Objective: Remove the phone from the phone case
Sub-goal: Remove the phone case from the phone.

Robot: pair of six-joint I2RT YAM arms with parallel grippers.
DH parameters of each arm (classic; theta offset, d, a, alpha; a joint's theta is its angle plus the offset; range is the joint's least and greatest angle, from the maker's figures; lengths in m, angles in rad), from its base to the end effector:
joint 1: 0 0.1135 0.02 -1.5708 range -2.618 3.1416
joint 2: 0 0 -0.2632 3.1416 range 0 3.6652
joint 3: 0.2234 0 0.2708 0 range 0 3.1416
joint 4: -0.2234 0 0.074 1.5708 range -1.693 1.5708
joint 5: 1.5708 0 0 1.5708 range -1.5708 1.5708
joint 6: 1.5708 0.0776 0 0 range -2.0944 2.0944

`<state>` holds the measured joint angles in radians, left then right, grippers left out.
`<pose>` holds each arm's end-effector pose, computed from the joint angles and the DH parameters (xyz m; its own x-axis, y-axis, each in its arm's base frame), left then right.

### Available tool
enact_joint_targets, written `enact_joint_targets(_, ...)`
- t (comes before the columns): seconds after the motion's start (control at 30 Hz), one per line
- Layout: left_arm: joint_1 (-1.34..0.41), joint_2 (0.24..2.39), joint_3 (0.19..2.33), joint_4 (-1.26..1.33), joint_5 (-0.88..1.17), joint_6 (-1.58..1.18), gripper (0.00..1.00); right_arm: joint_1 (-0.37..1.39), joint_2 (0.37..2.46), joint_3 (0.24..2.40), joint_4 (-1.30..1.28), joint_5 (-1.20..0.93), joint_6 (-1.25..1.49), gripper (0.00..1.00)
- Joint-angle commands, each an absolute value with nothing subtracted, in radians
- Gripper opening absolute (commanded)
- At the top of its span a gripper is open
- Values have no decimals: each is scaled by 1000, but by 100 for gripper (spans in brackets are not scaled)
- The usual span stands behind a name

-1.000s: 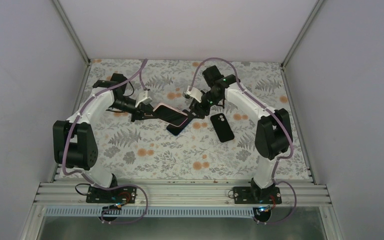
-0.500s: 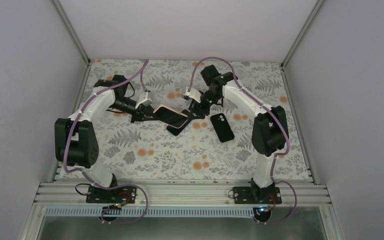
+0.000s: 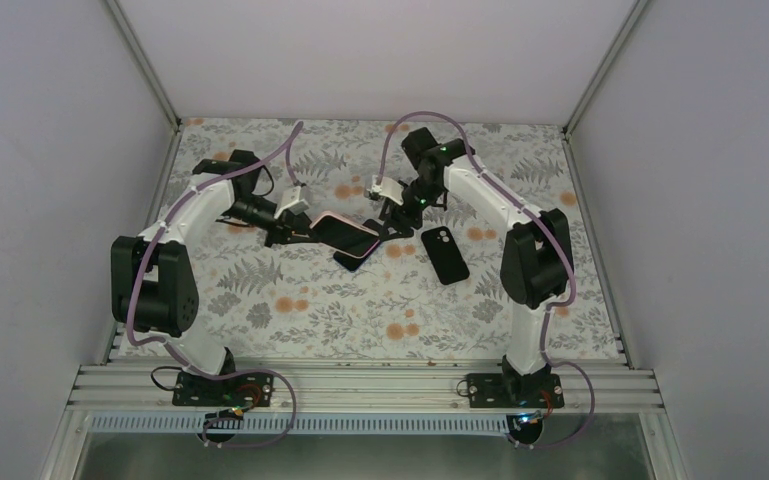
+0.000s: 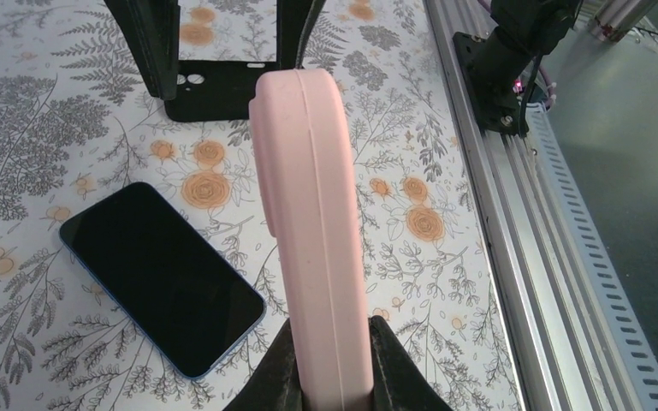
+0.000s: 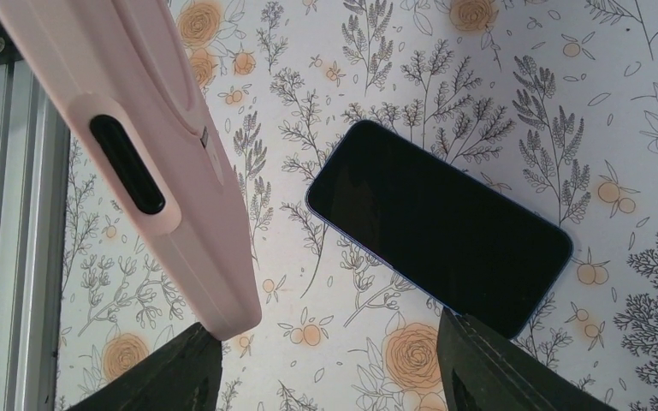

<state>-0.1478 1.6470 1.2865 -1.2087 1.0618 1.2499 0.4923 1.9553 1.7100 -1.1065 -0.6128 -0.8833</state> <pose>0.2951 -0.1125 0.2271 -0.2426 0.5036 -0.8292 0.9617 0.0122 -0.2739 0.3484 0.2375 0.2174 -0.1620 -0.8043 -0.5718 -0.9800 0.0635 0.1884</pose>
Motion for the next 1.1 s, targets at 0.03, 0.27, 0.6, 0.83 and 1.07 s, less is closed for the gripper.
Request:
enact_joint_targets(0.03, -207, 1628, 1288, -1357, 1196, 1328, 2, 443, 1981, 1791, -966, -563, -906, 64)
enact_joint_targets(0.27, -212, 1630, 1289, -1357, 1190, 1327, 2, 440, 1991, 1811, -974, -557, -914, 65)
enact_joint_targets(0.6, -214, 1634, 1290, -1356, 1189, 1329, 2, 436, 1988, 1821, -1008, -553, -938, 67)
enact_joint_targets(0.83, -215, 1631, 1290, -1357, 1188, 1328, 2, 436, 2002, 1838, -1033, -558, -951, 68)
enact_joint_targets(1.07, -214, 1640, 1295, -1357, 1185, 1329, 2, 436, 2005, 1844, -1057, -564, -966, 70)
